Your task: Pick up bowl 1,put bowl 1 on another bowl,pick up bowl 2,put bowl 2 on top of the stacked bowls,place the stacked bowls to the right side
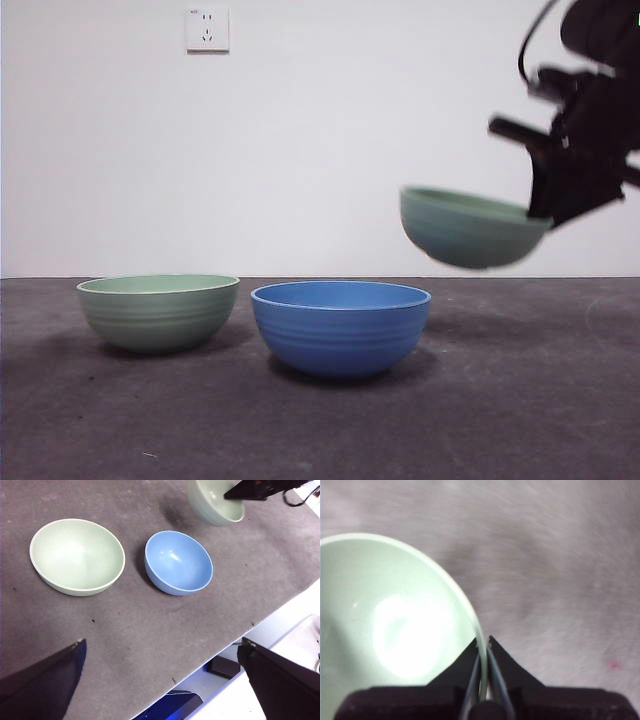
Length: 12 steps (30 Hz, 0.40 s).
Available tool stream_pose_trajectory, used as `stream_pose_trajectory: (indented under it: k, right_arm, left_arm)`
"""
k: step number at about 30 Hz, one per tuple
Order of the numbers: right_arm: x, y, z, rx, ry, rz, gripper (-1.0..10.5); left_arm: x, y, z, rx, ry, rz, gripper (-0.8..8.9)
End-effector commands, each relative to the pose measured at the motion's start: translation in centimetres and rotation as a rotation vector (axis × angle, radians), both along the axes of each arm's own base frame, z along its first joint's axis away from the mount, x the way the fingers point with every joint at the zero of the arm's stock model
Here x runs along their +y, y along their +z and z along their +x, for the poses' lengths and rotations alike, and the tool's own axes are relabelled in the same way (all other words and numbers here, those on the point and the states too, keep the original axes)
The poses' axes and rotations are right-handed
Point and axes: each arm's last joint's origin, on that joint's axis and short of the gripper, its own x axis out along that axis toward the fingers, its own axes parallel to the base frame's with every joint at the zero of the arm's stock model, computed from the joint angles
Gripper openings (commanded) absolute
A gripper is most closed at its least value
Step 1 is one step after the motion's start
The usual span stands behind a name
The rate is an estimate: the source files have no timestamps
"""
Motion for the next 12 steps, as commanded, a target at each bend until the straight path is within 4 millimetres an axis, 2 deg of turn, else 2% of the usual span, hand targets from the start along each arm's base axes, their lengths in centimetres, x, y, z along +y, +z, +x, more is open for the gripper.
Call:
stream_pose_trajectory:
  k: [1,6,12]
  right_arm:
    - [1.5,1.4,-1.3,-0.035,0.088,-0.013,-0.1]
    - [4.8,2.5,-3.1,-0.064,0.207,-0.014,-0.1]
    - [8.4,1.3,-3.9,-0.048,0.279,-0.085,-0.1]
  left_arm:
    - [0.0,0.1,0.0,-0.003,0.004,0.0,5.86]
    - [0.0,0.1,0.0,-0.003,0.004,0.0,5.86]
    - [0.0,0.0,-0.1,0.004,0.004,0.001,5.86]
